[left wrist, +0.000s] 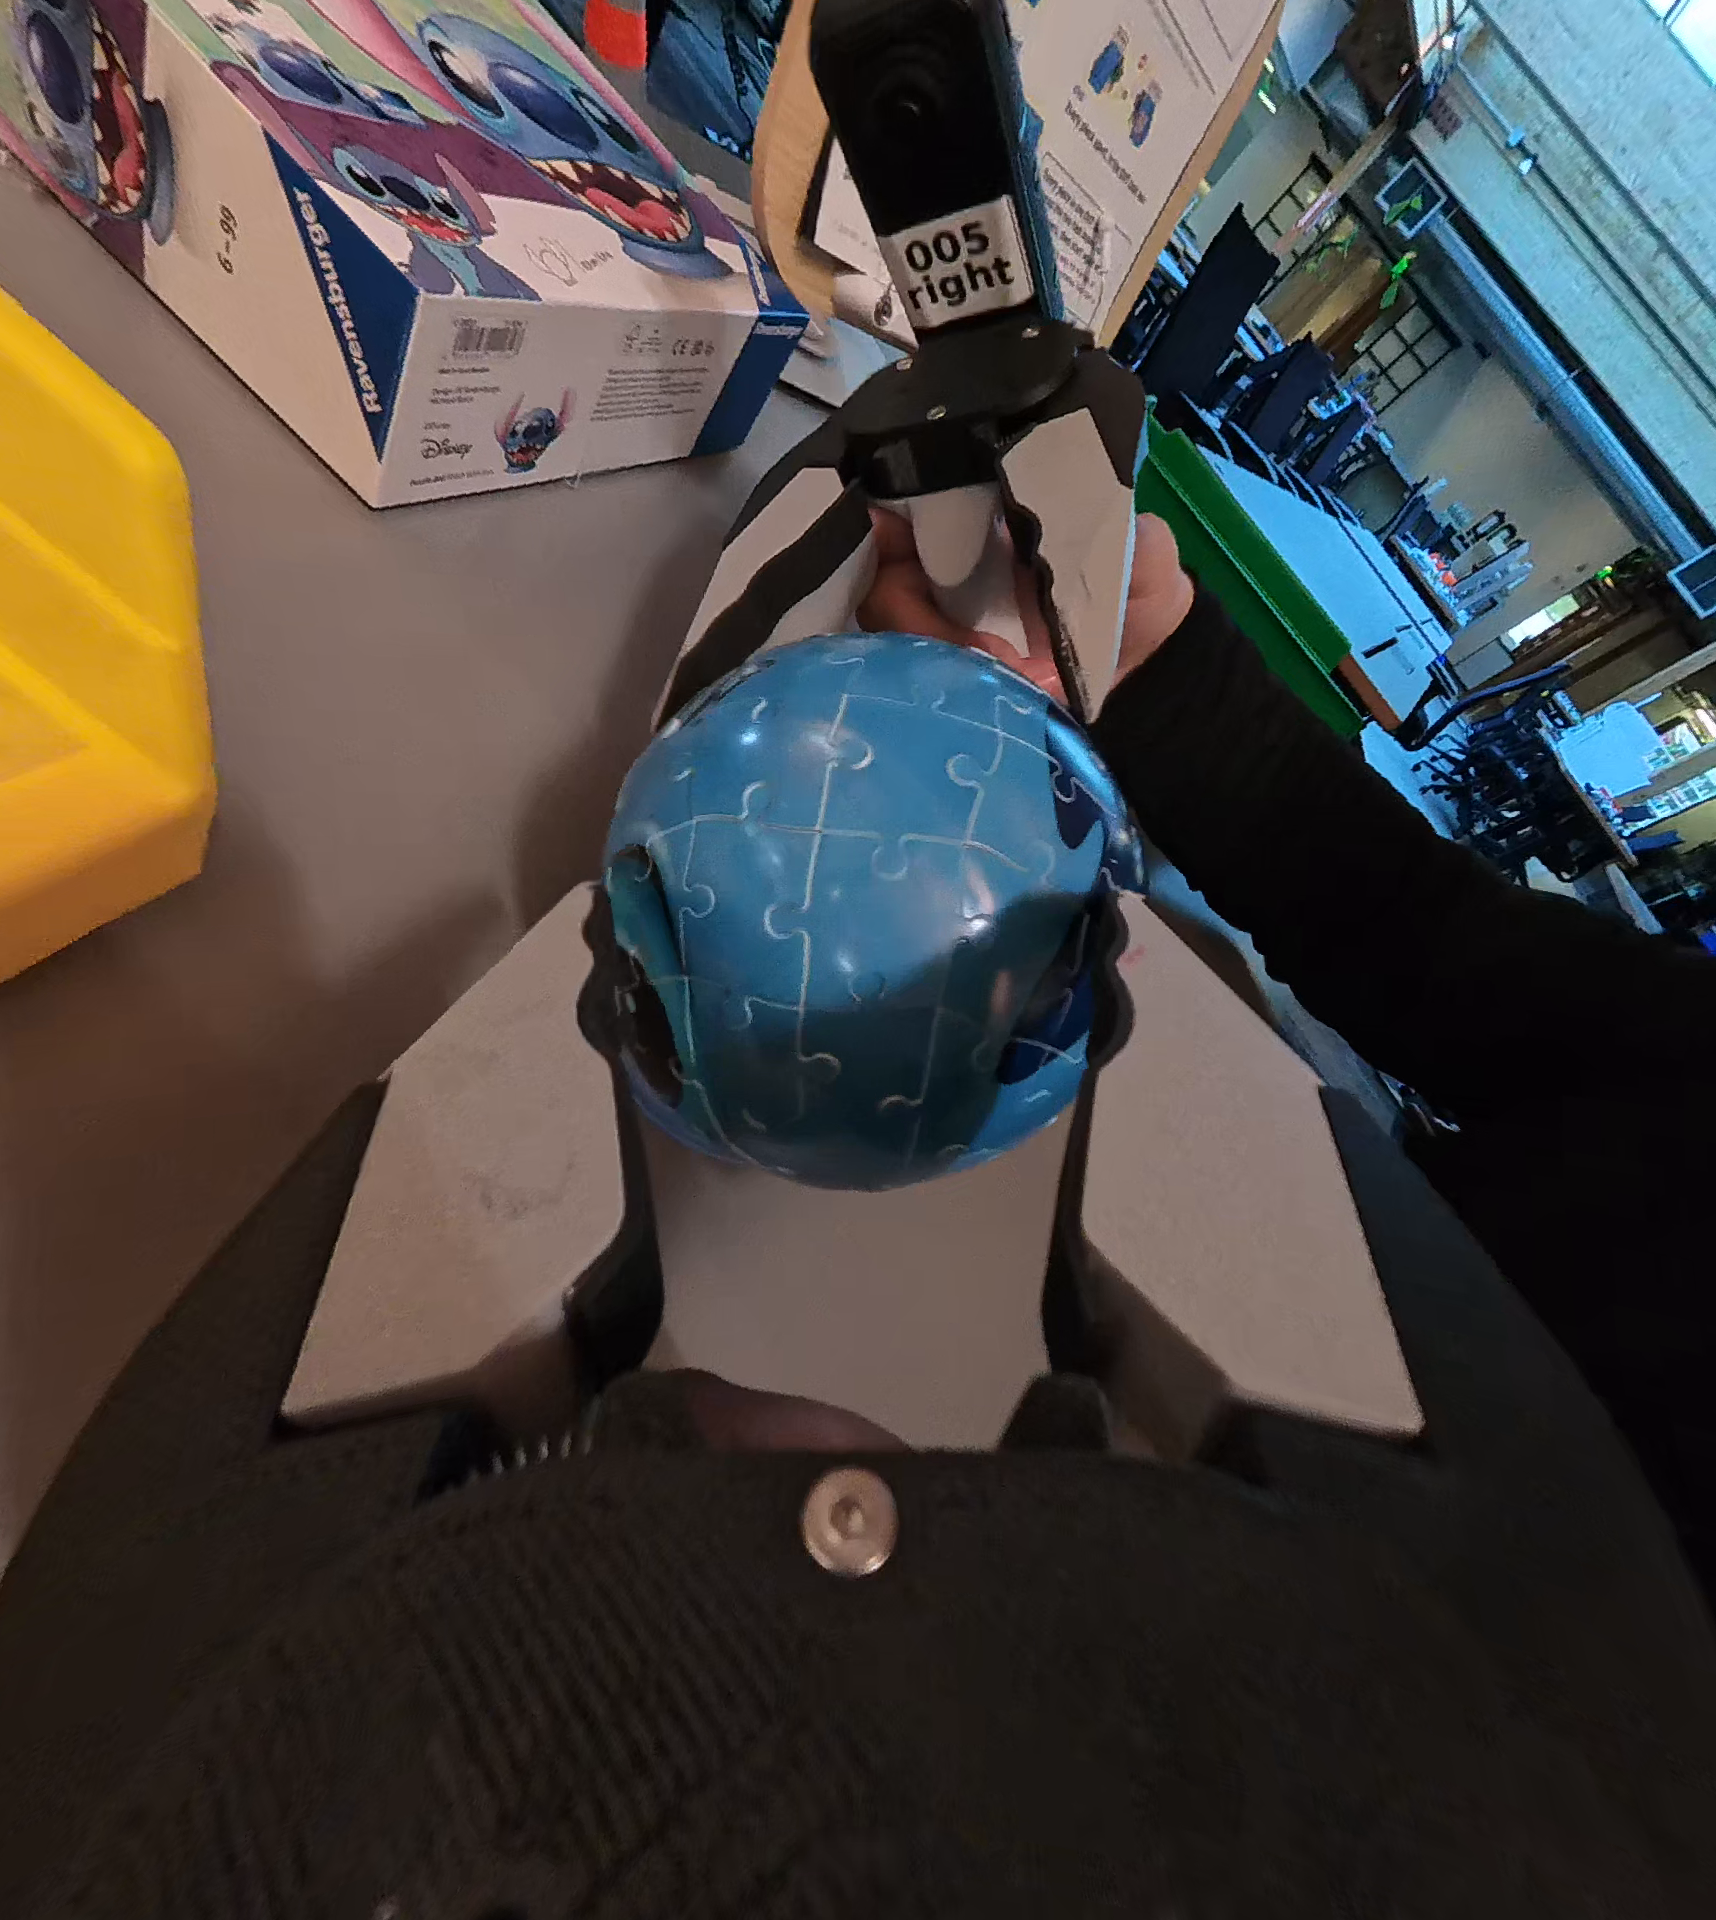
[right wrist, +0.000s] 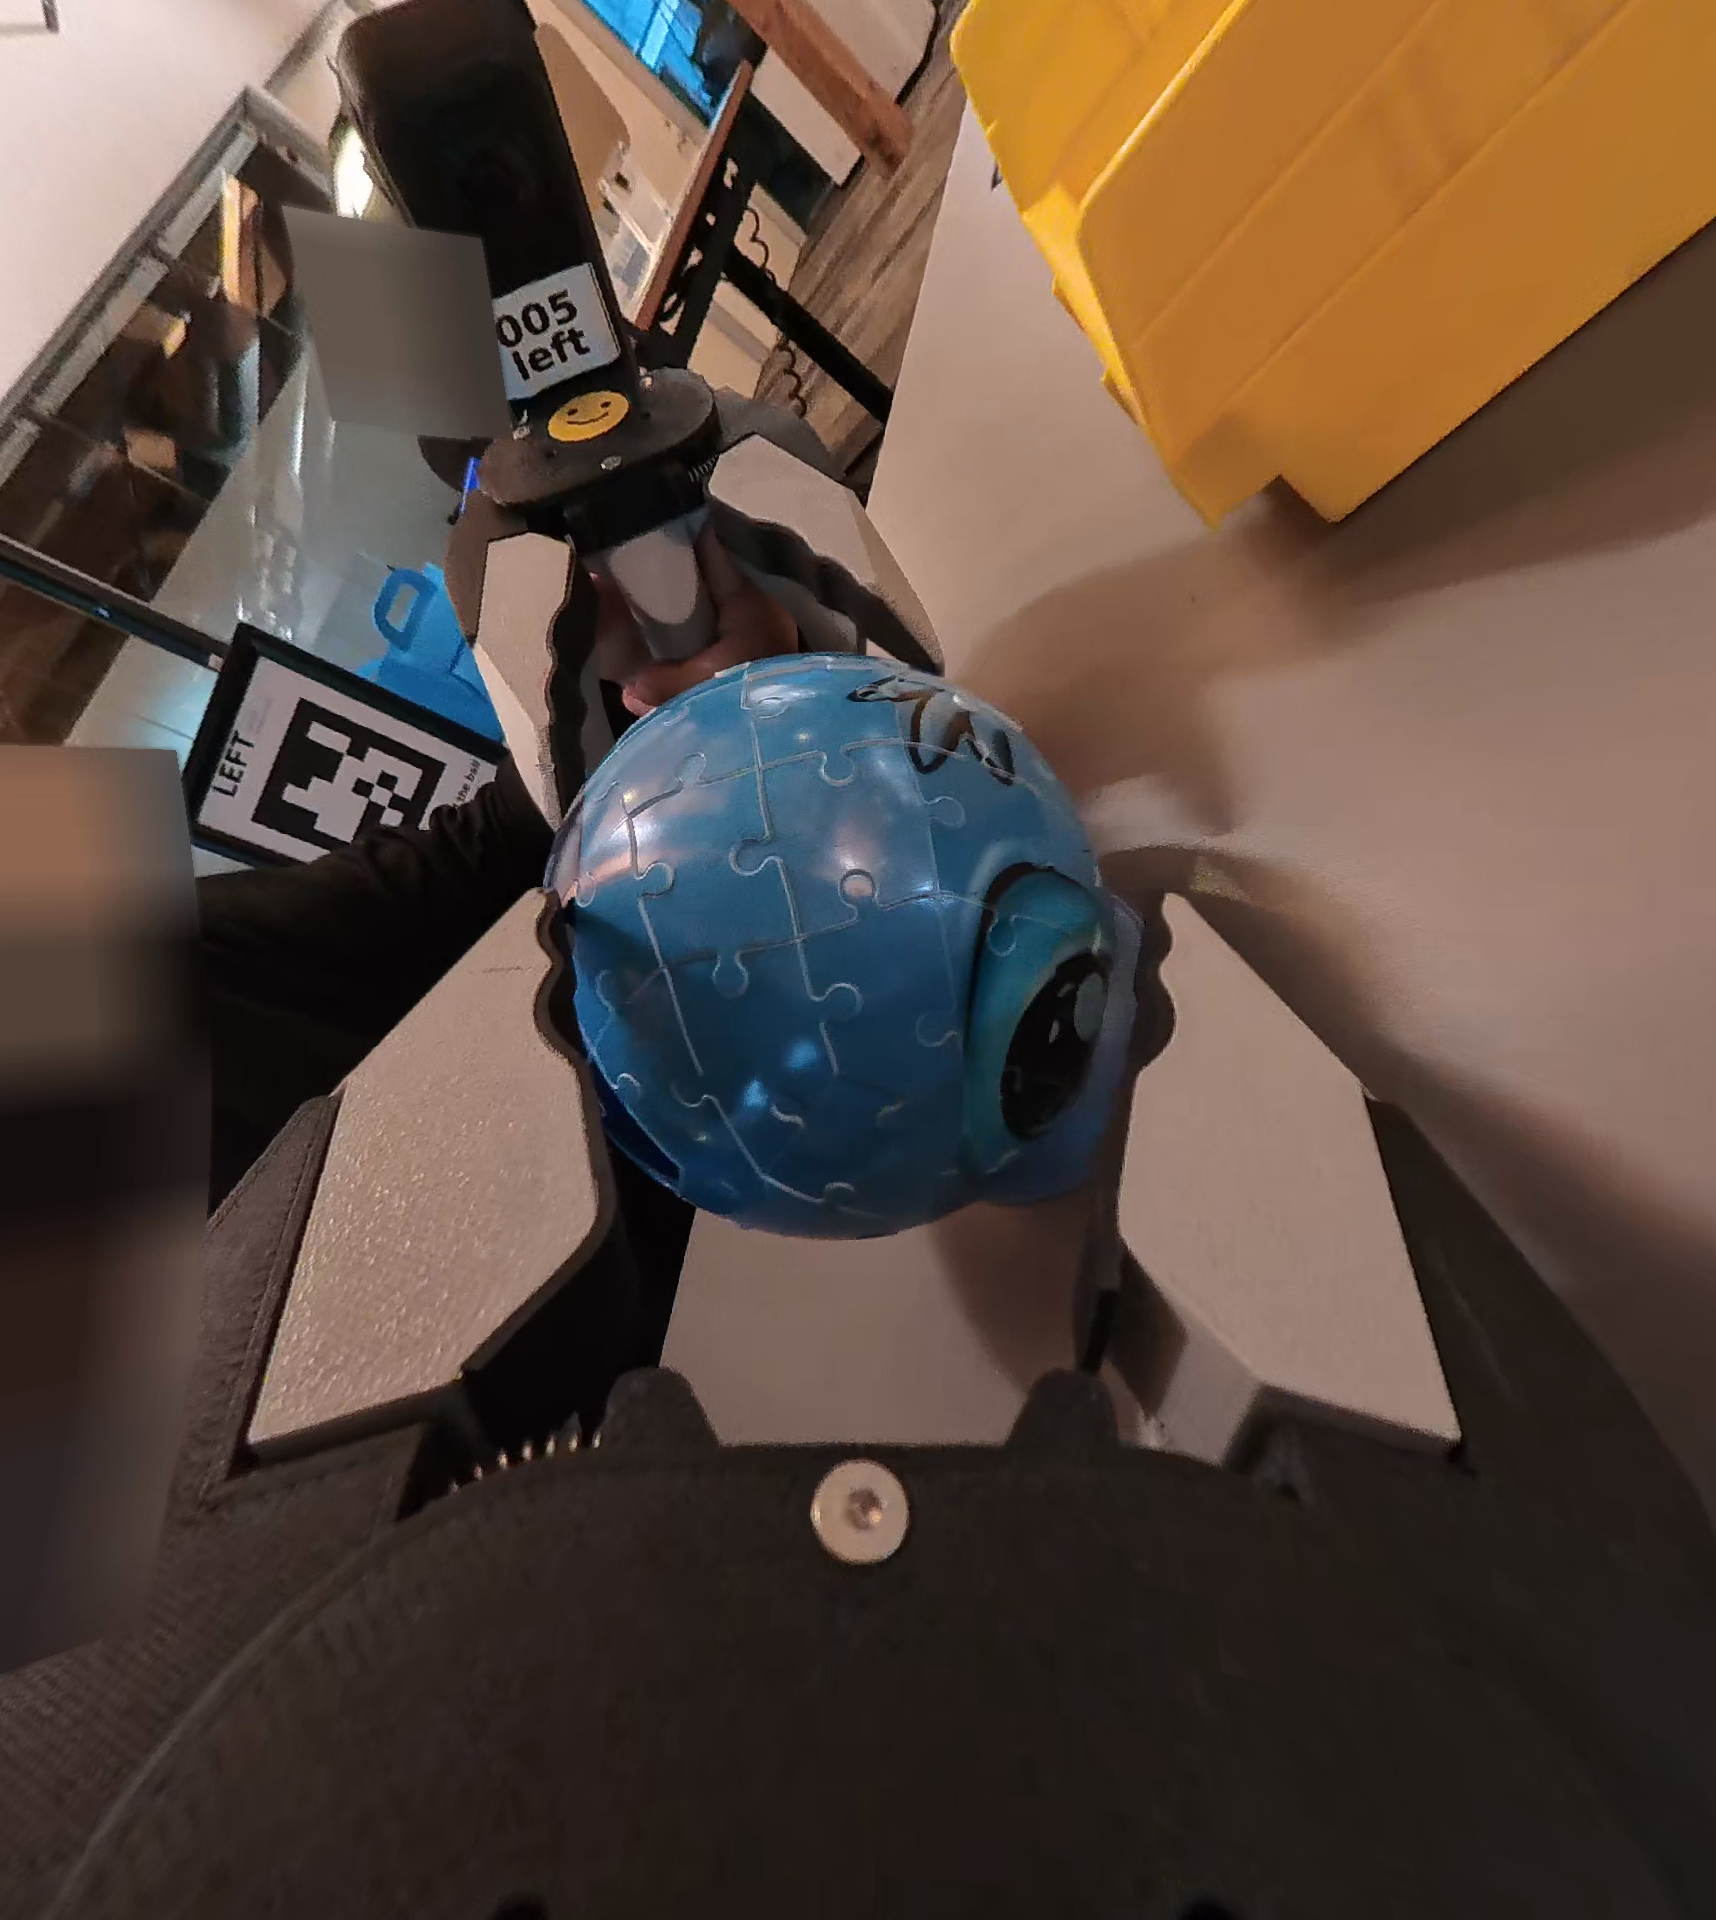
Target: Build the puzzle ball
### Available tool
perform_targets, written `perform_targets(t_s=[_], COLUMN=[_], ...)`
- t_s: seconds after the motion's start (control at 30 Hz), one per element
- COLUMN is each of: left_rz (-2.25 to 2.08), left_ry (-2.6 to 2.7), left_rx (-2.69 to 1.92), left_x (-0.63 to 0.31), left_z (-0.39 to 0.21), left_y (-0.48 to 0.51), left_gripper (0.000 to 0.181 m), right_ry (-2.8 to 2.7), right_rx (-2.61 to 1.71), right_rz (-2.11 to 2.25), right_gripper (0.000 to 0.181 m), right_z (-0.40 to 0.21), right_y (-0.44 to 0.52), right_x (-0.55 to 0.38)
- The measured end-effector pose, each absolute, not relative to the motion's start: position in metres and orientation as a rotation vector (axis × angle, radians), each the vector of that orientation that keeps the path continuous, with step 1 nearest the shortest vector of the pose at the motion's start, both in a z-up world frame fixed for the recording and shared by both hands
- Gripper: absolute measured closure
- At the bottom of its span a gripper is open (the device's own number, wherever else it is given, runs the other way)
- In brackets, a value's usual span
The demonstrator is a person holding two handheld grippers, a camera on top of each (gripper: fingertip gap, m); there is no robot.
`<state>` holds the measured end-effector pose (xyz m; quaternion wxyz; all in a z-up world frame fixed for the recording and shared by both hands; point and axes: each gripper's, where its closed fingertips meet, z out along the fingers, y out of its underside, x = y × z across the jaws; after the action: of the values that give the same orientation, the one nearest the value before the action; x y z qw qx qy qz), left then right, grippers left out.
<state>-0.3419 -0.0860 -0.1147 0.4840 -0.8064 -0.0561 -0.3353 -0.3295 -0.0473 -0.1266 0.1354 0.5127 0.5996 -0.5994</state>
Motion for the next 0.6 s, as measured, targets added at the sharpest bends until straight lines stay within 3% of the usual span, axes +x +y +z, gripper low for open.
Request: perform_targets(t_s=[0.27,0.6], left_rz=[-0.71,-0.488], left_ry=[-0.159,0.078], left_rx=[-1.924,-1.966], left_x=[-0.356,-0.342], left_z=[-0.1,-0.12], left_y=[-0.1,-0.128], left_gripper=[0.098,0.083], right_ry=[1.778,2.067], right_rx=[1.558,1.349], right_rz=[-1.911,-2.073], right_gripper=[0.081,0.081], right_z=[-0.117,-0.113], right_y=[-0.023,-0.043], right_x=[-0.314,-0.281])
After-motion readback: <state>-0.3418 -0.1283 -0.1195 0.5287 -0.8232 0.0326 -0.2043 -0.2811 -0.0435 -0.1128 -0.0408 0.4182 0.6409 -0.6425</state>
